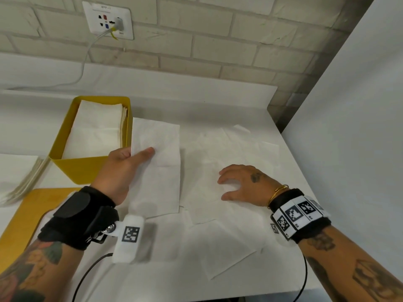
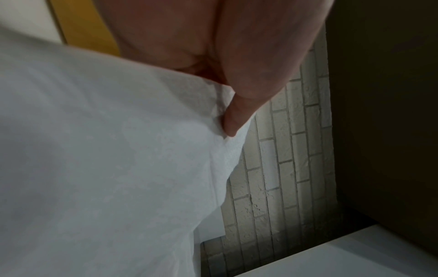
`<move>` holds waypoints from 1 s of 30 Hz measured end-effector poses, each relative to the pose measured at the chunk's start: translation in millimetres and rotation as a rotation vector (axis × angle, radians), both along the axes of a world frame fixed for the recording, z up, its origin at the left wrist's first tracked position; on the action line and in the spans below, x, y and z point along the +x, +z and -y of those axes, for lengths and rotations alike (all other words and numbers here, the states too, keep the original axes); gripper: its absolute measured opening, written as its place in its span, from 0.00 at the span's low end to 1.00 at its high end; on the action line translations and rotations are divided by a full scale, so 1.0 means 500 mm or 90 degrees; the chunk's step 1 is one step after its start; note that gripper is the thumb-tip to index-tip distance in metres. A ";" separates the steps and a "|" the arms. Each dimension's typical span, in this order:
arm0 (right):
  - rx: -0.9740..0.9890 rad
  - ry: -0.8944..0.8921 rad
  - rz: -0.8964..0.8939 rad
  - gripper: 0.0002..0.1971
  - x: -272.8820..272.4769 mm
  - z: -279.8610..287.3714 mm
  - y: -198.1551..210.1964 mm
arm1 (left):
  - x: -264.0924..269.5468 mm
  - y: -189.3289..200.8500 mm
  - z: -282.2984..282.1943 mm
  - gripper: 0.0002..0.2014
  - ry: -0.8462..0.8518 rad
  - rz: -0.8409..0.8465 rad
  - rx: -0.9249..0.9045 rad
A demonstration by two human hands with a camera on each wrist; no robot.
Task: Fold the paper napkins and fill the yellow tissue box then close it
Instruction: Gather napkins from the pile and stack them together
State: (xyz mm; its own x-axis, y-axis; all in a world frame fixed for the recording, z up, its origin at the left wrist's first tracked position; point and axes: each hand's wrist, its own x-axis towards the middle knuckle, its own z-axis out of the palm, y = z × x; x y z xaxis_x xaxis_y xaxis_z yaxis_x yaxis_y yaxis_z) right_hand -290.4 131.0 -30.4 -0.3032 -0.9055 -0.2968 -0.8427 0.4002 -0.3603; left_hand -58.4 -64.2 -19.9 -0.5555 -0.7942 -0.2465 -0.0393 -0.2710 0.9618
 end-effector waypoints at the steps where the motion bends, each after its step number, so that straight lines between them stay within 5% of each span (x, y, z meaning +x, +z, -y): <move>1: 0.000 -0.001 -0.004 0.21 -0.001 0.000 0.001 | 0.000 0.001 -0.001 0.08 -0.001 0.000 0.000; 14: 0.044 0.070 -0.055 0.18 0.001 -0.003 0.018 | -0.005 -0.002 -0.006 0.06 -0.021 -0.004 -0.007; 22: -0.049 0.106 -0.138 0.13 0.012 0.001 -0.006 | -0.009 0.003 0.000 0.06 -0.012 -0.009 -0.009; 25: -0.175 0.116 -0.167 0.12 0.026 0.008 -0.003 | -0.009 0.007 0.006 0.06 0.002 -0.016 -0.001; 30: -0.491 -0.242 0.069 0.14 0.023 -0.011 0.103 | -0.008 0.008 0.006 0.07 0.023 -0.028 -0.003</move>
State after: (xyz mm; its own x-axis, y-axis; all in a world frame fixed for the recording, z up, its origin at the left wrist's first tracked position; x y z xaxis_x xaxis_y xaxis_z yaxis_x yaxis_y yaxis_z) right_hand -278.7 136.4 20.8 -0.6315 -0.7089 0.3141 -0.6465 0.2577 -0.7181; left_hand -62.2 -67.4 -15.7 -0.5370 -0.8146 -0.2193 0.0127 -0.2677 0.9634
